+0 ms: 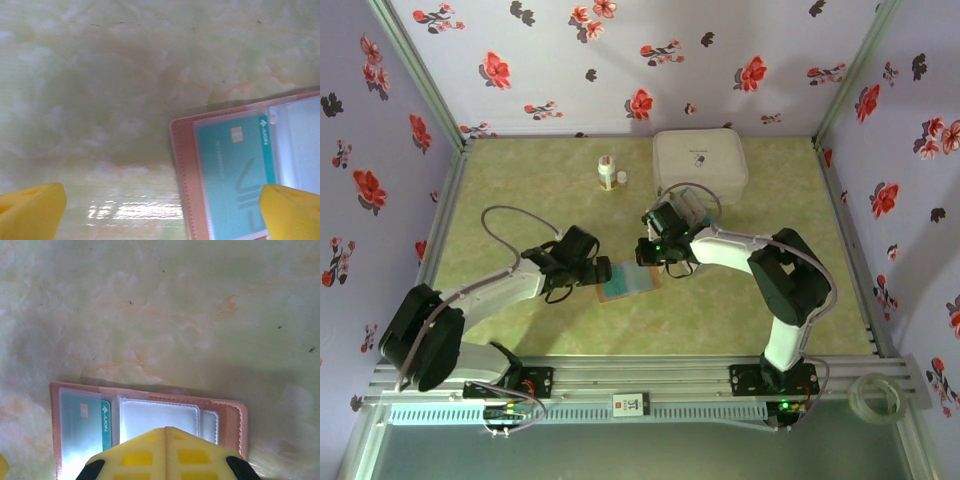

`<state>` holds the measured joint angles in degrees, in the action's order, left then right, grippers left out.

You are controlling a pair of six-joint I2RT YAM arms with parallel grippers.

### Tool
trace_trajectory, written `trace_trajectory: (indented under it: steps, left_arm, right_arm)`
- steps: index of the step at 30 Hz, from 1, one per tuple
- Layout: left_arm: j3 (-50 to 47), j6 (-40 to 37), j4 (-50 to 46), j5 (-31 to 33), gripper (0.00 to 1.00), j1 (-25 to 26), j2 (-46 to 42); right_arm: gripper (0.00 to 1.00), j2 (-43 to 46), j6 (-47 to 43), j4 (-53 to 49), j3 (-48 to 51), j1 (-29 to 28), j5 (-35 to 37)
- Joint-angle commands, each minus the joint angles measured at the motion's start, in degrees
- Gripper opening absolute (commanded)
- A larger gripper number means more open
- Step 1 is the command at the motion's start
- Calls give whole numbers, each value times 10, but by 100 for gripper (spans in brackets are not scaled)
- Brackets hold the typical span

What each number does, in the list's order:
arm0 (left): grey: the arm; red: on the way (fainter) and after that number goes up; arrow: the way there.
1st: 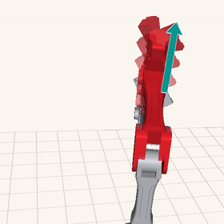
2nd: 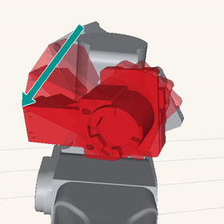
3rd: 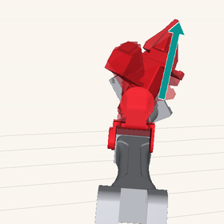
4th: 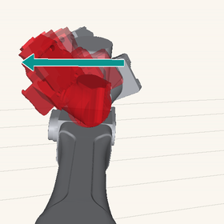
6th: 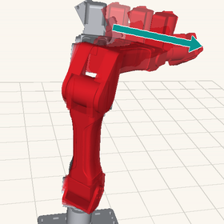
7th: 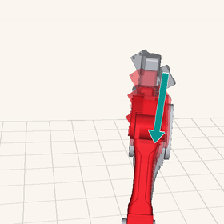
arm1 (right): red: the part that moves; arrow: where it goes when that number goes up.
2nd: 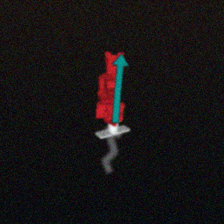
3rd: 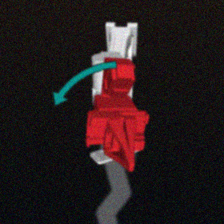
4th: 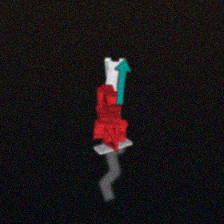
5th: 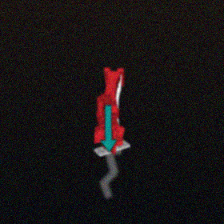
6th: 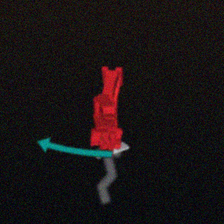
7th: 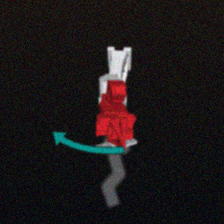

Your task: Put the credit cards into the card holder

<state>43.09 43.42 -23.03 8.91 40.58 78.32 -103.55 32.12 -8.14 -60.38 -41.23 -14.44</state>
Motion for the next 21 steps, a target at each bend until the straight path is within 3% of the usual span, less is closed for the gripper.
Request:
trace_trajectory:
  steps: [1,21]
  left_arm:
    - [23,18,13,-4,100,13,18]
    - [40,32,49,-4,100,51,87]
  right_arm:
    - [5,-13,-4,1,-8,5,-8]
    - [4,-39,23,42,11,-3,-34]
